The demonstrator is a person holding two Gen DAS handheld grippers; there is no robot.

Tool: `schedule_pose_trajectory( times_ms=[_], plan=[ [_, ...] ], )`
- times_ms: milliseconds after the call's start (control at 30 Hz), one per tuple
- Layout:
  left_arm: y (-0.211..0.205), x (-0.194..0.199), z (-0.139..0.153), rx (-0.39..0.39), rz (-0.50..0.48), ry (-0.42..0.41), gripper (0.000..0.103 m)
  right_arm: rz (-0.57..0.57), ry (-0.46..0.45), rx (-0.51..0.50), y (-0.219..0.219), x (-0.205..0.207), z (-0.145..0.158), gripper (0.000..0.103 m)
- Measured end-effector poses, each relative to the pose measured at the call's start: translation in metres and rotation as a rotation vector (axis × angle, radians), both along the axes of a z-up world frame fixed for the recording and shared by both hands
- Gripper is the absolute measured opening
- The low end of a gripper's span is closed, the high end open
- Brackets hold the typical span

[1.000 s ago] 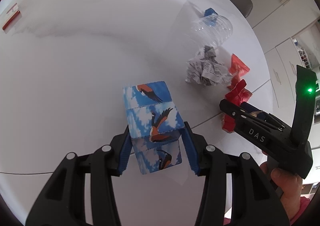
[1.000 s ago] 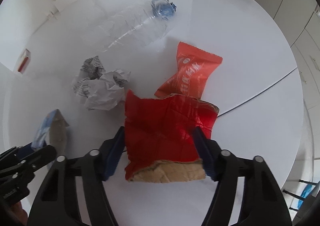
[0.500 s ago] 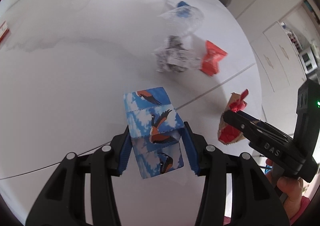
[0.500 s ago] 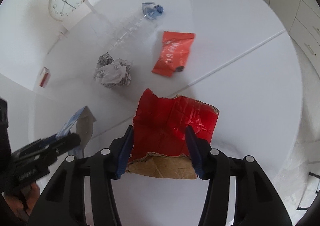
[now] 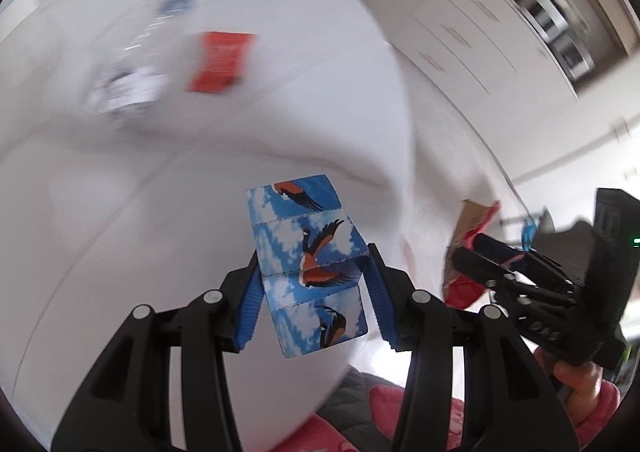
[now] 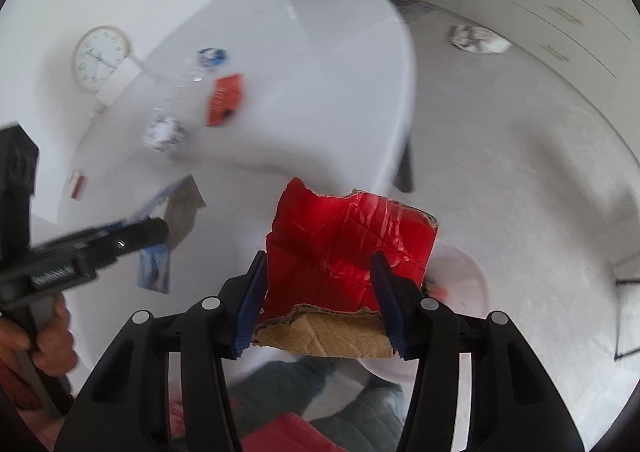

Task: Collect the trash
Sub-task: 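Carry the box and red bag over the bin while both tools open to drop them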

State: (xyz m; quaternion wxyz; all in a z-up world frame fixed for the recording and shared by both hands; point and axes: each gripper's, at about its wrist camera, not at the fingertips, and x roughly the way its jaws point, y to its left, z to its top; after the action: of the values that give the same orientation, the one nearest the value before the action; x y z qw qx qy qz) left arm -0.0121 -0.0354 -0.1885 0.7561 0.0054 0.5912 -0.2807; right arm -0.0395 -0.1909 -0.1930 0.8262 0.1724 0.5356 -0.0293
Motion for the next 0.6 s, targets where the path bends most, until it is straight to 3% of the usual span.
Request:
schedule_pose_trajectory(
  times_ms=[100,233,333,600],
  plan=[
    [-0.032,-0.017,0.004,0.009,-0.081,-0.007,0.047,-0.022,0.022,-0.009,-0.013,-0.016,-0.012,0.055],
    [-0.065,-0.037,0.004,0.031,-0.163,-0.014,0.047,-0.036,0.07,-0.028,-0.027,-0.033,-0.029,0.08],
    [-0.083,-0.045,0.002,0.043,-0.193,-0.01,0.047,-0.051,0.085,-0.041,-0.035,-0.04,-0.034,0.09],
    [-0.108,-0.07,0.003,0.063,-0.214,0.0,0.047,-0.101,0.079,-0.027,-0.065,-0.059,-0.035,0.095]
  ],
)
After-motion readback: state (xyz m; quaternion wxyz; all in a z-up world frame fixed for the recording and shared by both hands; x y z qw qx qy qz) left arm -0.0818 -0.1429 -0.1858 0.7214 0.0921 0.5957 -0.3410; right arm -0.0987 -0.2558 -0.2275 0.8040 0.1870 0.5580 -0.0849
